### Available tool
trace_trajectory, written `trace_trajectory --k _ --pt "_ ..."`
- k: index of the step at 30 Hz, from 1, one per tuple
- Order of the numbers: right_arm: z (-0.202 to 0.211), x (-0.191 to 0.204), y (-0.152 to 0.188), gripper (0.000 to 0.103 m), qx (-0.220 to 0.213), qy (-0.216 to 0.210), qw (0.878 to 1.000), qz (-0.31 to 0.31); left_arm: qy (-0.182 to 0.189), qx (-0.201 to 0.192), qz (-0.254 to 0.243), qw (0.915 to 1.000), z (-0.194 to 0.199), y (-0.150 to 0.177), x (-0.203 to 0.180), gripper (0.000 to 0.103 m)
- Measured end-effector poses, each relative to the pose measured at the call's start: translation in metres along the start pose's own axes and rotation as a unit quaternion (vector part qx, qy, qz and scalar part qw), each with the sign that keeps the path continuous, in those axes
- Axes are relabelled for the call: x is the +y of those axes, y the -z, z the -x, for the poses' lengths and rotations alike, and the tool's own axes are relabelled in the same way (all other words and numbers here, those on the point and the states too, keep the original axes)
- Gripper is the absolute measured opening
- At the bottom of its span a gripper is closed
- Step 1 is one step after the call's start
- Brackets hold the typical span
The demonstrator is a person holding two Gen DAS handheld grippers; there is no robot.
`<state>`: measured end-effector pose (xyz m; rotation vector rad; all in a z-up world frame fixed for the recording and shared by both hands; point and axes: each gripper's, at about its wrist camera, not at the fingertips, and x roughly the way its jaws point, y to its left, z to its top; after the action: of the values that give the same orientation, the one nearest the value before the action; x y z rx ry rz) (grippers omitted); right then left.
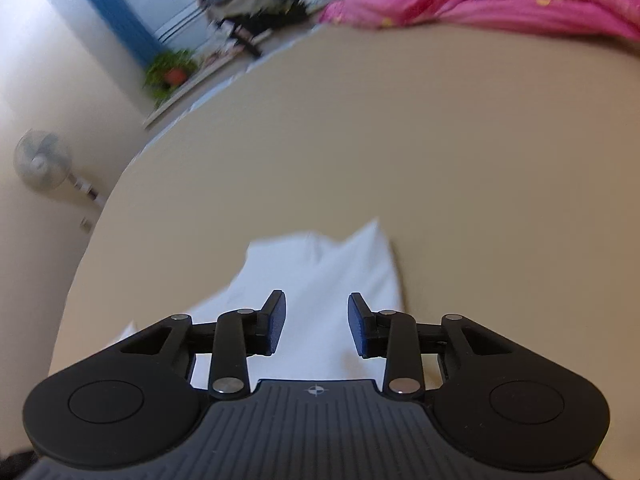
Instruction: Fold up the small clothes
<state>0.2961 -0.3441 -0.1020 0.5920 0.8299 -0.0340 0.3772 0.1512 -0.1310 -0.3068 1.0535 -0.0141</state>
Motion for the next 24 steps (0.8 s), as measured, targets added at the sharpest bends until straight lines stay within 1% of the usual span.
trace_trajectory --k 1,2,4,5,6,7,8,9,10,11,12,13,14,15,16,17,18,19,20,21,22,23,24 --pt "-0.002 -0.001 0.009 0.042 0.003 0.003 1.000 0.011 -0.004 -0.004 -0.012 0.9999 0.002 0.001 -0.003 0.001" --pt "-0.005 -0.005 0.014 0.042 0.005 0.009 1.000 0.014 -0.007 -0.012 -0.019 0.9997 0.009 0.002 -0.006 0.000" --pt "-0.009 -0.016 0.021 0.042 0.010 0.021 1.000 0.005 0.005 -0.040 -0.021 0.9990 0.032 0.002 -0.008 0.000" --pt "-0.010 -0.020 0.023 0.042 0.011 0.019 1.000 0.000 0.015 -0.057 -0.020 0.9981 0.047 0.004 -0.008 0.000" --pt "-0.014 -0.024 0.024 0.042 0.020 0.019 1.000 -0.002 0.014 -0.068 -0.023 0.9973 0.056 0.006 -0.007 0.000" --pt "-0.015 -0.025 0.026 0.038 0.032 0.033 0.999 0.002 -0.003 -0.074 -0.028 0.9968 0.061 0.009 -0.006 0.000" --pt "-0.017 -0.026 0.028 0.026 0.045 0.058 0.997 0.010 -0.054 -0.076 -0.041 0.9948 0.060 0.013 -0.005 0.000" --pt "-0.014 -0.025 0.033 0.016 0.050 0.076 0.996 0.015 -0.094 -0.075 -0.053 0.9913 0.056 0.016 -0.005 0.000" --pt "-0.010 -0.025 0.032 0.004 0.051 0.094 0.994 0.014 -0.123 -0.077 -0.060 0.9876 0.054 0.016 -0.003 0.000" --pt "-0.004 -0.025 0.032 0.004 0.047 0.103 0.994 0.007 -0.126 -0.087 -0.060 0.9864 0.056 0.014 -0.002 0.001" --pt "0.002 -0.024 0.031 0.008 0.038 0.114 0.993 0.001 -0.107 -0.098 -0.054 0.9880 0.060 0.013 -0.001 0.001" --pt "0.011 -0.022 0.032 0.012 0.018 0.116 0.993 -0.003 -0.074 -0.109 -0.045 0.9903 0.065 0.011 0.000 0.001" --pt "0.021 -0.023 0.034 0.012 -0.006 0.097 0.995 -0.004 -0.037 -0.114 -0.036 0.9921 0.067 0.010 -0.001 0.001" --pt "0.028 -0.020 0.035 0.012 -0.024 0.071 0.997 0.001 -0.006 -0.109 -0.035 0.9934 0.065 0.010 -0.002 0.001" --pt "0.030 -0.015 0.037 0.016 -0.034 0.049 0.998 0.012 0.016 -0.095 -0.038 0.9946 0.059 0.011 -0.006 0.005" --pt "0.029 -0.011 0.039 0.026 -0.035 0.030 0.999 0.023 0.026 -0.074 -0.043 0.9960 0.047 0.012 -0.010 0.006" --pt "0.024 -0.008 0.040 0.031 -0.026 0.014 0.999 0.030 0.020 -0.049 -0.047 0.9975 0.034 0.014 -0.013 0.006" --pt "0.016 -0.008 0.042 0.043 -0.009 0.004 0.999 0.035 0.001 -0.019 -0.053 0.9984 0.018 0.016 -0.015 0.006" --pt "0.004 -0.010 0.046 0.050 0.017 0.004 0.999 0.044 -0.027 0.012 -0.060 0.9977 0.002 0.019 -0.016 0.012" --pt "-0.013 -0.011 0.049 0.049 0.057 0.034 0.996 0.054 -0.038 0.015 -0.062 0.9973 -0.003 0.022 -0.015 0.013" --pt "-0.016 -0.013 0.053 0.039 0.062 0.049 0.995 0.055 -0.040 0.006 -0.060 0.9974 0.000 0.022 -0.016 0.014" --pt "-0.010 -0.009 0.055 0.040 0.047 0.050 0.996 0.060 -0.040 -0.009 -0.059 0.9974 0.008 0.021 -0.017 0.014" --pt "-0.005 -0.002 0.053 0.041 0.046 0.048 0.995 0.068 -0.040 -0.026 -0.061 0.9970 0.015 0.023 -0.020 0.015"
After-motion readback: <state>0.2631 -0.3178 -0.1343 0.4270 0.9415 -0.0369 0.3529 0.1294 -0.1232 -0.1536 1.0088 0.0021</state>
